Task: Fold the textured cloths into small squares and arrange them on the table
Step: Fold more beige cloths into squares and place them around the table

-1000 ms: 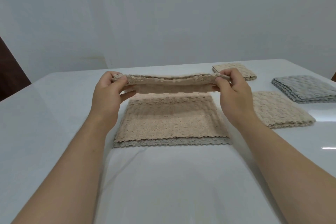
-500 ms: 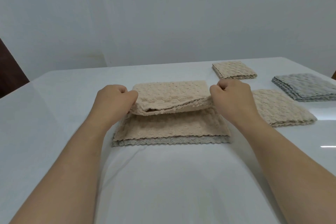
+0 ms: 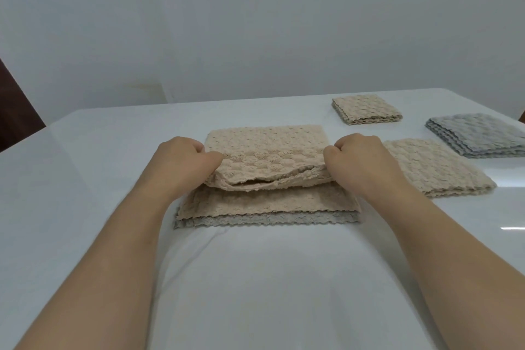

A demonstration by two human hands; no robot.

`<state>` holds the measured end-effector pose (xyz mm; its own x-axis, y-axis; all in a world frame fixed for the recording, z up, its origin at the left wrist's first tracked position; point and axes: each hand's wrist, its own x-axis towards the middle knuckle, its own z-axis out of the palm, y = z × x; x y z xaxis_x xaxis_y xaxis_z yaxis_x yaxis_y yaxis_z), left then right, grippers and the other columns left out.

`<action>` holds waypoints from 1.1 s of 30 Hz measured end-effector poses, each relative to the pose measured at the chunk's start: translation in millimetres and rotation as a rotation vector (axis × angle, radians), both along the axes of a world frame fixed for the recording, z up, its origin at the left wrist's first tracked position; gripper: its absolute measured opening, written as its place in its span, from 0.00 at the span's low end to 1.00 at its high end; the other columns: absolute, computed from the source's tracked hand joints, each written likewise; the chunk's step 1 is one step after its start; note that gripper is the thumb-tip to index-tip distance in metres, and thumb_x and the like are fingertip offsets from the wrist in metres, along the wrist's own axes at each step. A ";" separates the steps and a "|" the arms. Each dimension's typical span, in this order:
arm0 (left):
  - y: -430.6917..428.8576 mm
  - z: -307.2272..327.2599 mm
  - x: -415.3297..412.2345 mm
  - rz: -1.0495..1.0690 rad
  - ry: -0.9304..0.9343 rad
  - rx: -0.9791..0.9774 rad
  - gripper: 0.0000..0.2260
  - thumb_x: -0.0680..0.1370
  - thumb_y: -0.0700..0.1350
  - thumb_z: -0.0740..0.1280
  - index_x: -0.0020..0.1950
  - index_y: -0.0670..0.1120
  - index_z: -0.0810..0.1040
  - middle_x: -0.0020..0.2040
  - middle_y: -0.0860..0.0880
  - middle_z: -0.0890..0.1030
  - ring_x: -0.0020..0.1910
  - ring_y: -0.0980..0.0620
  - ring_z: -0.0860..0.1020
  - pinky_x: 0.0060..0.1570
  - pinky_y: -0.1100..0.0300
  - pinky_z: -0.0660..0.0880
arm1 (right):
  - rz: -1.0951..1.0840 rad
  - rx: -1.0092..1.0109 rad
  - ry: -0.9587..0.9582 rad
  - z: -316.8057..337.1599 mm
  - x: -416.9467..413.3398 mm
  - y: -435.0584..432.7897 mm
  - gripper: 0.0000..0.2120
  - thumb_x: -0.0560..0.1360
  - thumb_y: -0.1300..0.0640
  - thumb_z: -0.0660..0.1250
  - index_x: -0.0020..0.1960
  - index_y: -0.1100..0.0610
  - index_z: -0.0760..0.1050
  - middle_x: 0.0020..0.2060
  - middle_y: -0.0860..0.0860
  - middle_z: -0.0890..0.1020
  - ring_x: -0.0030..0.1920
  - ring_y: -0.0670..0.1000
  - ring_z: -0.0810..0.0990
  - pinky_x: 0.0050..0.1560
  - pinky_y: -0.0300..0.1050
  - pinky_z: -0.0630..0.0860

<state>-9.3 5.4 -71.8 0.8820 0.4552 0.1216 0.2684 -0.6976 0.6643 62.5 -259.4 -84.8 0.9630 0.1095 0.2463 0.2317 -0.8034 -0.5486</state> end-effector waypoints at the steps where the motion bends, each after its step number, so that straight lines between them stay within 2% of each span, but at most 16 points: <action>1: 0.9 0.6 -0.6 0.000 0.015 0.005 0.13 0.71 0.49 0.68 0.32 0.43 0.70 0.31 0.45 0.72 0.33 0.47 0.69 0.36 0.57 0.65 | 0.003 -0.012 0.006 -0.4 0.4 0.1 0.15 0.74 0.55 0.58 0.30 0.58 0.63 0.28 0.54 0.71 0.28 0.55 0.66 0.30 0.44 0.59; 3: 5.0 0.6 0.8 -0.007 0.068 0.010 0.14 0.70 0.50 0.67 0.35 0.39 0.74 0.35 0.39 0.78 0.35 0.48 0.71 0.38 0.56 0.67 | 0.000 -0.038 0.005 -1.2 1.0 0.9 0.17 0.74 0.53 0.58 0.29 0.58 0.63 0.27 0.54 0.69 0.27 0.54 0.64 0.29 0.43 0.59; 4: 6.6 0.6 1.0 -0.012 0.110 0.013 0.13 0.68 0.50 0.67 0.36 0.39 0.76 0.36 0.40 0.79 0.35 0.48 0.72 0.39 0.55 0.68 | -0.004 -0.049 0.002 -1.8 1.3 1.3 0.18 0.74 0.52 0.59 0.28 0.58 0.63 0.26 0.54 0.68 0.26 0.54 0.64 0.28 0.43 0.59; 7: 7.9 0.4 -0.6 -0.049 0.217 0.017 0.12 0.68 0.49 0.69 0.28 0.45 0.72 0.29 0.49 0.72 0.33 0.48 0.70 0.38 0.55 0.66 | -0.005 -0.115 0.009 -2.5 1.0 1.6 0.19 0.74 0.50 0.61 0.28 0.57 0.63 0.26 0.52 0.68 0.26 0.53 0.64 0.28 0.41 0.59; 9: 7.5 1.1 -0.9 -0.050 0.214 0.008 0.12 0.68 0.51 0.69 0.30 0.43 0.77 0.30 0.52 0.79 0.34 0.47 0.77 0.44 0.56 0.74 | 0.010 -0.173 0.031 -2.9 1.2 0.8 0.17 0.73 0.51 0.63 0.30 0.58 0.65 0.27 0.52 0.71 0.27 0.53 0.67 0.28 0.41 0.60; 11: 6.3 1.3 -0.1 -0.025 0.194 0.034 0.12 0.70 0.52 0.71 0.35 0.44 0.84 0.35 0.51 0.85 0.41 0.47 0.83 0.52 0.53 0.79 | 0.033 -0.245 0.061 -3.9 1.1 0.5 0.14 0.72 0.51 0.64 0.33 0.60 0.71 0.31 0.53 0.76 0.31 0.53 0.73 0.30 0.41 0.65; 13: 4.9 -0.7 2.0 -0.011 0.203 0.165 0.13 0.71 0.53 0.71 0.33 0.44 0.82 0.34 0.49 0.84 0.42 0.47 0.83 0.47 0.53 0.80 | 0.065 -0.322 0.088 -5.2 1.2 1.1 0.13 0.72 0.49 0.65 0.39 0.58 0.75 0.35 0.52 0.78 0.37 0.53 0.77 0.33 0.42 0.70; 15: 3.1 -3.4 3.9 -0.001 0.214 0.303 0.16 0.70 0.54 0.72 0.29 0.45 0.75 0.31 0.49 0.80 0.38 0.46 0.80 0.38 0.56 0.75 | 0.082 -0.372 0.102 -5.6 1.2 1.9 0.11 0.73 0.46 0.65 0.42 0.55 0.76 0.39 0.51 0.78 0.41 0.54 0.78 0.37 0.44 0.74; 18: -0.3 -5.8 4.1 0.005 0.211 0.400 0.17 0.70 0.56 0.72 0.31 0.46 0.73 0.32 0.50 0.79 0.40 0.47 0.79 0.40 0.56 0.71 | 0.074 -0.410 0.099 -6.7 0.2 2.6 0.10 0.72 0.46 0.64 0.42 0.53 0.73 0.42 0.51 0.78 0.44 0.56 0.78 0.39 0.45 0.73; 20: -7.2 -6.0 3.7 -0.004 0.133 0.449 0.15 0.72 0.58 0.70 0.34 0.49 0.75 0.35 0.52 0.80 0.44 0.47 0.79 0.47 0.54 0.74 | 0.041 -0.447 0.028 -7.0 -2.5 3.9 0.10 0.73 0.46 0.62 0.41 0.53 0.71 0.41 0.52 0.77 0.46 0.58 0.77 0.41 0.46 0.71; 22: -17.1 -9.0 5.6 -0.047 -0.042 0.487 0.13 0.76 0.59 0.67 0.39 0.52 0.76 0.40 0.55 0.80 0.48 0.47 0.78 0.54 0.50 0.74 | -0.025 -0.449 -0.121 -6.7 -5.0 8.1 0.11 0.75 0.47 0.59 0.43 0.54 0.73 0.42 0.52 0.75 0.47 0.59 0.75 0.44 0.49 0.71; 25: -34.6 -23.5 14.2 -0.230 -0.239 0.494 0.11 0.81 0.55 0.63 0.56 0.51 0.80 0.55 0.52 0.81 0.58 0.48 0.76 0.62 0.48 0.71 | 0.048 -0.323 -0.300 -10.7 -4.2 24.1 0.15 0.80 0.50 0.55 0.56 0.56 0.77 0.52 0.54 0.79 0.54 0.58 0.75 0.53 0.52 0.73; 27: -44.0 -34.9 21.6 -0.345 -0.229 0.468 0.16 0.84 0.51 0.59 0.68 0.47 0.76 0.66 0.49 0.78 0.66 0.48 0.74 0.69 0.50 0.68 | 0.217 -0.274 -0.299 -17.3 -3.5 39.8 0.19 0.82 0.53 0.55 0.68 0.59 0.73 0.66 0.56 0.77 0.68 0.58 0.72 0.67 0.53 0.69; 29: -49.9 -43.5 28.3 -0.445 -0.197 0.459 0.19 0.84 0.49 0.55 0.73 0.47 0.72 0.68 0.48 0.77 0.67 0.47 0.74 0.69 0.48 0.69 | 0.362 -0.312 -0.225 -24.6 -4.5 52.5 0.24 0.84 0.52 0.51 0.77 0.59 0.64 0.76 0.55 0.69 0.78 0.56 0.62 0.76 0.53 0.60; 31: -51.2 -50.3 34.0 -0.509 -0.134 0.468 0.19 0.84 0.49 0.53 0.74 0.47 0.70 0.67 0.48 0.77 0.66 0.47 0.74 0.68 0.47 0.69 | 0.434 -0.362 -0.148 -31.9 -3.3 58.4 0.26 0.84 0.51 0.48 0.81 0.58 0.56 0.80 0.53 0.62 0.80 0.54 0.56 0.79 0.51 0.55; 33: -51.3 -55.0 37.4 -0.516 -0.013 0.501 0.22 0.86 0.49 0.51 0.79 0.47 0.65 0.75 0.47 0.71 0.75 0.46 0.67 0.75 0.47 0.62 | 0.447 -0.420 -0.092 -38.1 -0.7 58.4 0.27 0.85 0.51 0.46 0.82 0.58 0.53 0.81 0.53 0.58 0.81 0.53 0.54 0.80 0.50 0.51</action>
